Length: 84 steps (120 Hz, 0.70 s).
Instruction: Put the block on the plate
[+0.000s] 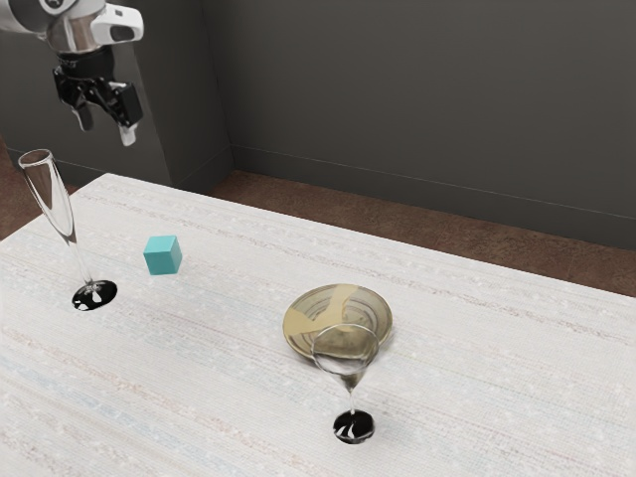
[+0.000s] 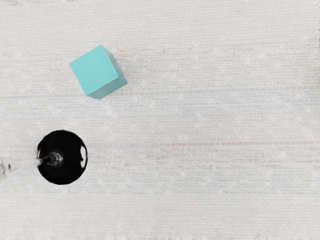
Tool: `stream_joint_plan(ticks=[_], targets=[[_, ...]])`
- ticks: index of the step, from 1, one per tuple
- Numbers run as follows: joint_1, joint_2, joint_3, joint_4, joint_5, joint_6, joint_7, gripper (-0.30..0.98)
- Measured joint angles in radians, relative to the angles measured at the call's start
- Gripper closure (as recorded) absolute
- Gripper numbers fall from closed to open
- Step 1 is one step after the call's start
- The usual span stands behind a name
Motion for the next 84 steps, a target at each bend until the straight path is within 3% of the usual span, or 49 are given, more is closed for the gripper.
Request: stream_joint_plan(ticks=[29, 45, 67, 84], targets=[[-0.06, 0.076, -0.006, 0.039, -0.034, -0.007, -0.002, 0.0], [-0.094, 0.308, -0.007, 0.215, -0.046, 0.028, -0.01, 0.0], [-0.03, 0.513, -0.008, 0.342, -0.126, 0.074, -0.009, 0.0], [0.015, 0.562, -0.015, 0.362, -0.169, 0.104, -0.017, 0.0]])
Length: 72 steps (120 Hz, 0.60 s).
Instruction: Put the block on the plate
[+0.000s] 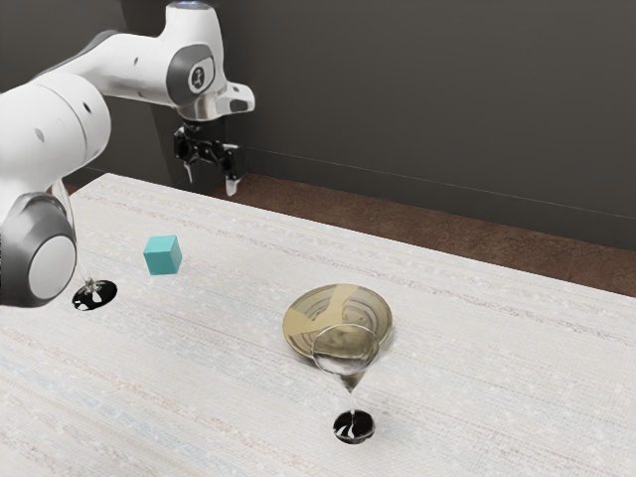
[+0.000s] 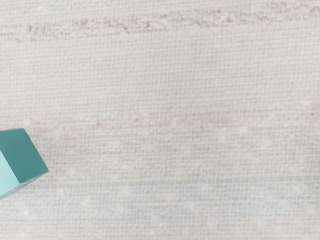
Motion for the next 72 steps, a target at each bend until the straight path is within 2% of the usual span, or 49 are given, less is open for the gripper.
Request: stream_joint_plan(ticks=[9, 25, 34, 44, 58, 72], targets=[[-0.013, 0.004, 0.045, -0.012, -0.01, 0.01, -0.005, 0.0], [-0.038, 0.037, 0.184, -0.033, -0.062, 0.025, -0.009, 0.0], [-0.062, 0.071, 0.296, -0.031, -0.126, 0.037, -0.003, 0.0], [-0.067, 0.102, 0.362, -0.032, -0.19, 0.057, 0.006, 0.0], [-0.057, 0.144, 0.413, -0.036, -0.276, 0.078, 0.017, 0.0], [-0.019, 0.174, 0.419, -0.039, -0.335, 0.087, 0.026, 0.0]])
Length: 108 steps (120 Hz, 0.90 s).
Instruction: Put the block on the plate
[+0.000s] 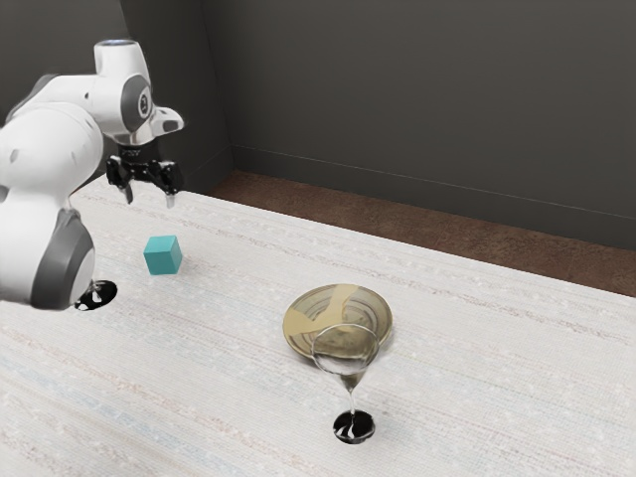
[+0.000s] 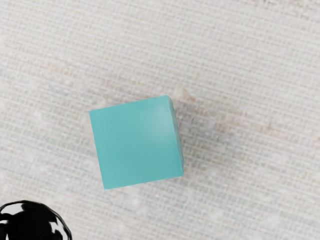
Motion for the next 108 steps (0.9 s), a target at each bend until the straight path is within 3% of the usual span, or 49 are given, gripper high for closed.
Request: stream_joint_plan(ticks=[48, 108], targets=[[0.044, 0.117, -0.011, 0.001, -0.109, 0.026, 0.021, 0.0], [0.063, 0.175, -0.012, 0.006, -0.169, 0.074, 0.039, 0.0]])
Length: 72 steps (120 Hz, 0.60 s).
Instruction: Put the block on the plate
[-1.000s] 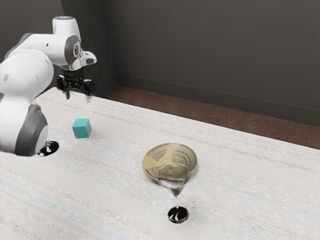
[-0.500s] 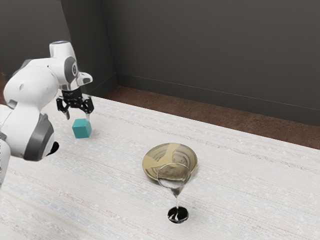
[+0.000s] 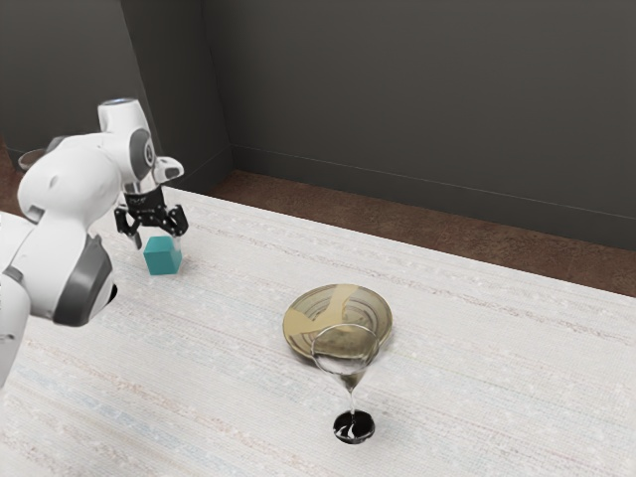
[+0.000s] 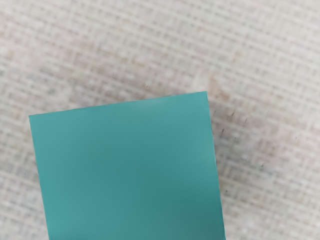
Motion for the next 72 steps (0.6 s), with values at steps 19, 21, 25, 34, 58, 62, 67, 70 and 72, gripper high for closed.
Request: stream_joint_plan(ticks=[19, 21, 25, 34, 58, 62, 67, 70, 72], targets=[[0.004, 0.017, -0.01, 0.001, -0.007, 0.027, 0.007, 0.0], [0.005, 0.019, -0.011, 0.0, -0.008, 0.03, 0.007, 0.0], [0.005, 0.023, -0.011, -0.001, -0.011, 0.036, 0.008, 0.0], [0.008, 0.029, -0.012, -0.001, -0.015, 0.048, 0.01, 0.0], [0.012, 0.04, -0.015, 0.001, -0.019, 0.076, 0.015, 0.14], [0.012, 0.041, -0.015, 0.001, -0.02, 0.08, 0.016, 0.18], [0.012, 0.042, -0.015, 0.0, -0.02, 0.085, 0.017, 0.22], [0.011, 0.043, -0.016, 0.0, -0.02, 0.089, 0.017, 0.24], [0.011, 0.043, -0.016, 0.0, -0.019, 0.091, 0.017, 0.25]])
